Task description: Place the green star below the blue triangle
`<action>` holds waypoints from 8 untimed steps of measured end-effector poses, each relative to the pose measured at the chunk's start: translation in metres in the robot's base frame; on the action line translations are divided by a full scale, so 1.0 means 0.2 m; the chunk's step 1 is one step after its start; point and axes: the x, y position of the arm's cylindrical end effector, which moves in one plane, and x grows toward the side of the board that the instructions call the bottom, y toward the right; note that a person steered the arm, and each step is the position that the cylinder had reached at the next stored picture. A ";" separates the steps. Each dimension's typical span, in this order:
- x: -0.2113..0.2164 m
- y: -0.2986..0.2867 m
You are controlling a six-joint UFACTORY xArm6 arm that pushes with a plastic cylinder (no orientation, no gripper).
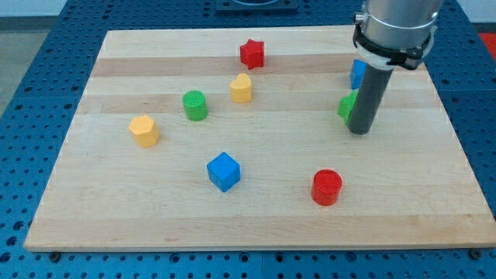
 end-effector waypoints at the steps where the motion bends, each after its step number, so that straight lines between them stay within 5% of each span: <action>1: 0.08 -0.13; 5: -0.23 0.04; 8: -0.03 -0.07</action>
